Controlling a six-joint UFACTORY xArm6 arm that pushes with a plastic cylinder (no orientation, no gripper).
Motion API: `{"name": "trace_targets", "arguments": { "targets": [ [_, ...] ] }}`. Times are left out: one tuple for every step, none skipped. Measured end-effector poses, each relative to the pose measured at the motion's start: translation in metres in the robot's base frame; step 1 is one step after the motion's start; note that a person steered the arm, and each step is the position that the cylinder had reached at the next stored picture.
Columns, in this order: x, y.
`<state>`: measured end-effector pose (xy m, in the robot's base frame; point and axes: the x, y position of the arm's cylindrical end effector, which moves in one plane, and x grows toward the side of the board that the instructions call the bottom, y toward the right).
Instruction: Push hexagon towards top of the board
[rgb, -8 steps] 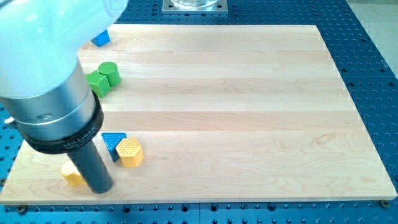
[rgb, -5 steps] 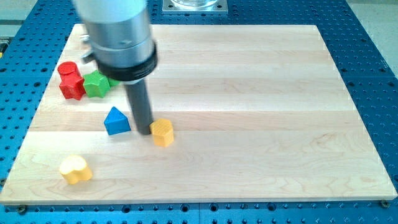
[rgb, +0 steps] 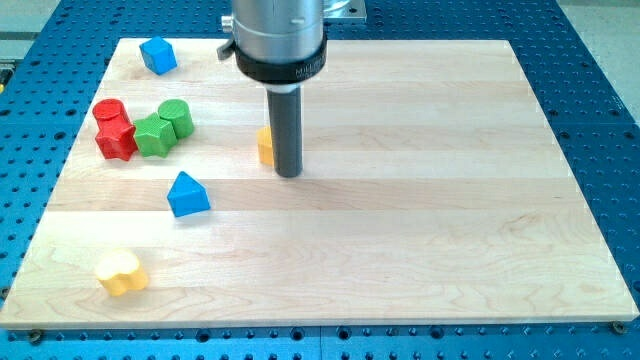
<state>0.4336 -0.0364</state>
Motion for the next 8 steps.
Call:
{"name": "trace_targets", "arguments": {
  "targets": [
    [-0.002,-0.022],
    [0.008,-0.050],
    [-0.010,-0.056],
    [-0.056,-0.010],
    [-0.095,0.020],
    [-0.122,0.040],
    [-0.095,0.020],
    [-0.113,-0.001]
  ]
}}
